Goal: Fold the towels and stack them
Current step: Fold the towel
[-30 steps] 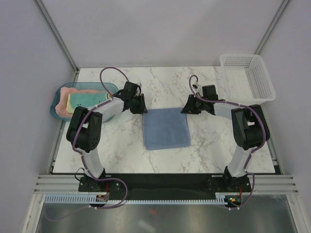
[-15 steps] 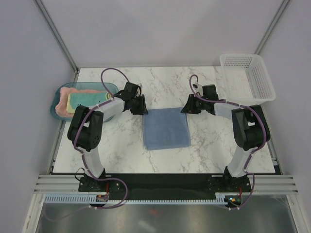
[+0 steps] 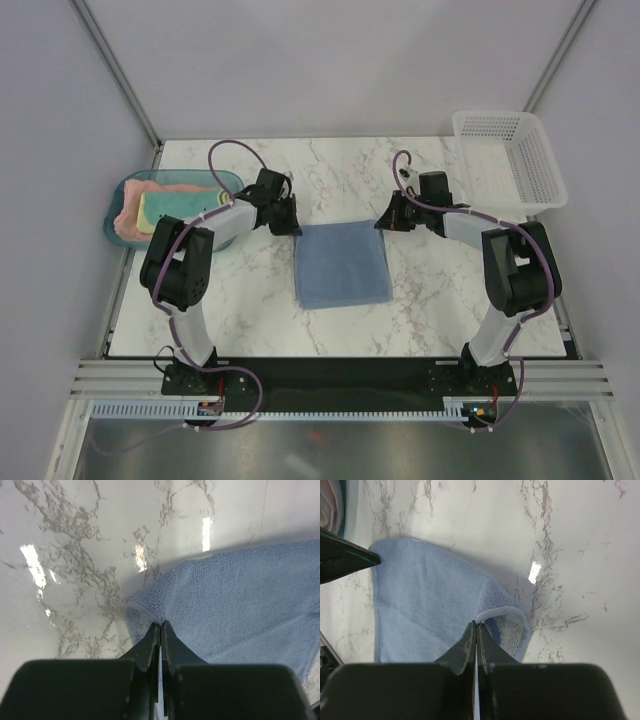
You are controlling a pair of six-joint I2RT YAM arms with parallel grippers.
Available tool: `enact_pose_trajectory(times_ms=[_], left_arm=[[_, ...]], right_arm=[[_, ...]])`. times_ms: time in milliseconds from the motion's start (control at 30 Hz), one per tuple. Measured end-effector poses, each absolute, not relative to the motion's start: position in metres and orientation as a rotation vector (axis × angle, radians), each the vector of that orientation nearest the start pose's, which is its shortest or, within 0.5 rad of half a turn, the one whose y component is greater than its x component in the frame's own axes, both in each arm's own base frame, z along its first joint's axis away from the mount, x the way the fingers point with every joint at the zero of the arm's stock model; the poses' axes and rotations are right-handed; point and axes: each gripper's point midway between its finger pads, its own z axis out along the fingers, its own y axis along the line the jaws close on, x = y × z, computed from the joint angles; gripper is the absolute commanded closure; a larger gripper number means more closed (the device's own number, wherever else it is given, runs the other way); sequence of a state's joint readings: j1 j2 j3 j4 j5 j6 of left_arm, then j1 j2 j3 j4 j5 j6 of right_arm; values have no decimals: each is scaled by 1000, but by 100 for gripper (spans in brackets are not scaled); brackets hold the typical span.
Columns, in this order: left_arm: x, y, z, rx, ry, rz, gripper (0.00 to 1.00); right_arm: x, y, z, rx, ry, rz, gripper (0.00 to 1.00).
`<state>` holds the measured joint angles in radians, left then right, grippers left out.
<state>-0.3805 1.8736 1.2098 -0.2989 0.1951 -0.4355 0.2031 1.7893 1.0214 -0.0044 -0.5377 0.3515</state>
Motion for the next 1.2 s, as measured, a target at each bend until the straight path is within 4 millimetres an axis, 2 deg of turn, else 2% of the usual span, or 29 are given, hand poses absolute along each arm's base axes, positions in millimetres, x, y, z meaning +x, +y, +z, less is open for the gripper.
enact_pose_trajectory(times_ms=[167, 367, 467, 700, 767, 800, 867, 1000, 1167, 1200], left_arm=[[401, -212, 46, 0, 2588, -592, 98], [412, -199, 40, -48, 2595, -633, 98], [416, -198, 42, -42, 2589, -672, 98], [418, -216, 57, 41, 2545, -811, 97], [416, -219, 62, 53, 2532, -828, 85], [415, -220, 64, 60, 2529, -836, 84], [416, -222, 70, 69, 2521, -850, 83], [422, -224, 75, 71, 2515, -854, 85], [433, -224, 64, 61, 2529, -834, 84], [434, -223, 60, 55, 2538, -825, 86]], right_arm=[[398, 182, 63, -76, 2380, 884, 100], [405, 179, 55, -60, 2387, 870, 100], [409, 178, 52, -48, 2389, 863, 100], [412, 176, 54, -23, 2379, 860, 100], [411, 176, 58, -18, 2369, 864, 100], [411, 177, 62, -16, 2362, 867, 100], [413, 177, 69, -20, 2338, 870, 100], [414, 178, 69, -20, 2335, 877, 100], [421, 182, 57, -17, 2357, 894, 100], [422, 182, 54, -14, 2362, 893, 100]])
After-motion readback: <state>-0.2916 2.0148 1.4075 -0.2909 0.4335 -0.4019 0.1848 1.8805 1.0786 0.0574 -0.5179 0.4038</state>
